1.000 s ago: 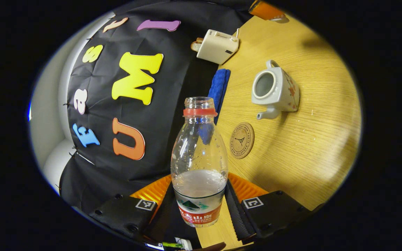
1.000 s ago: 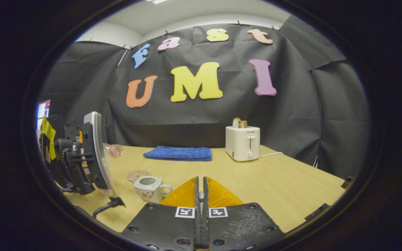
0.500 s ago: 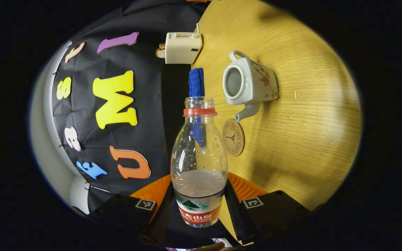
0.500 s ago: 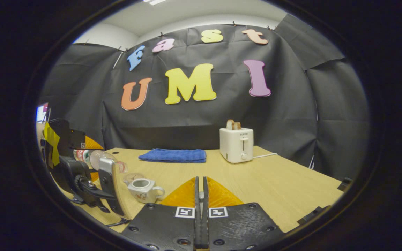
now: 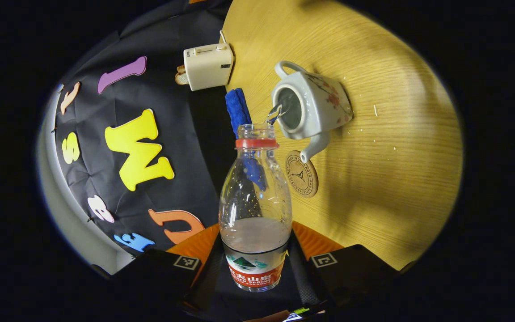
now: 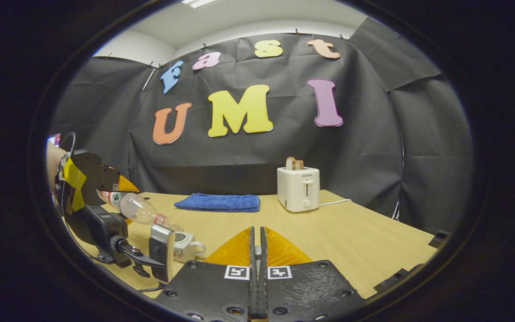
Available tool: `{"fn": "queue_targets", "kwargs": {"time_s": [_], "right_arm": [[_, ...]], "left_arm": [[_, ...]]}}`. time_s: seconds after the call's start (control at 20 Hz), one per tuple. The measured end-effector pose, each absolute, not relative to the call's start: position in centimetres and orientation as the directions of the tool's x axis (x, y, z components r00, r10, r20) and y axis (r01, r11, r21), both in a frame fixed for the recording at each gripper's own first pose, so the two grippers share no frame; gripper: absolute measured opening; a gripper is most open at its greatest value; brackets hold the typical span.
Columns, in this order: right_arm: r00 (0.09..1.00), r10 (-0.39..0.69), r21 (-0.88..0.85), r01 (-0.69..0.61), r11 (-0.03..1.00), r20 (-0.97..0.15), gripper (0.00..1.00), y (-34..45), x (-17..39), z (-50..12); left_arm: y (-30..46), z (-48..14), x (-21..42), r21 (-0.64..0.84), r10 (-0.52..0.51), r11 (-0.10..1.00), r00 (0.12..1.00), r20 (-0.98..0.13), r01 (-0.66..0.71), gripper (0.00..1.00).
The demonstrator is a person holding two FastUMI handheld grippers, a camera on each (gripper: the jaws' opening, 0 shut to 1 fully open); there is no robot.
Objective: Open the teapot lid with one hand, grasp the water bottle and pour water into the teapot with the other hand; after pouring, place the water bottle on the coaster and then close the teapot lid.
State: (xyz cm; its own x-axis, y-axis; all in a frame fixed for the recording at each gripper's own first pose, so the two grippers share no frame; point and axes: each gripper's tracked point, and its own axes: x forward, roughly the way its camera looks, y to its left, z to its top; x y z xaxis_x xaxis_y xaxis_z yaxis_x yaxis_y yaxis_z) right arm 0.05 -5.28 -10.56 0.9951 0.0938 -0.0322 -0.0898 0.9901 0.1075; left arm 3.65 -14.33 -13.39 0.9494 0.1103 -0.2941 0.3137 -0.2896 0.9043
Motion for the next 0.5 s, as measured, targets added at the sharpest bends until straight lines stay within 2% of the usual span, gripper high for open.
{"fn": "queue_targets", "kwargs": {"time_s": [0.05, 0.1, 0.5], "right_arm": [[0.995, 0.095, 0.110, -0.091, 0.990, -0.033, 0.00, -5.28, 0.02, -10.53], [0.995, 0.095, 0.110, -0.092, 0.990, -0.030, 0.00, -5.36, -0.07, -10.38], [0.995, 0.100, 0.122, -0.096, 0.988, -0.028, 0.00, -5.69, 0.05, -10.44]], "left_arm": [[-14.65, -13.55, 3.54, 0.899, 0.112, -0.306, 0.950, -0.291, 0.312, 0.80], [-14.58, -13.56, 3.52, 0.894, 0.119, -0.320, 0.949, -0.291, 0.314, 0.75], [-14.47, -13.14, 3.66, 0.832, 0.161, -0.461, 0.951, -0.263, 0.308, 0.75]]}}
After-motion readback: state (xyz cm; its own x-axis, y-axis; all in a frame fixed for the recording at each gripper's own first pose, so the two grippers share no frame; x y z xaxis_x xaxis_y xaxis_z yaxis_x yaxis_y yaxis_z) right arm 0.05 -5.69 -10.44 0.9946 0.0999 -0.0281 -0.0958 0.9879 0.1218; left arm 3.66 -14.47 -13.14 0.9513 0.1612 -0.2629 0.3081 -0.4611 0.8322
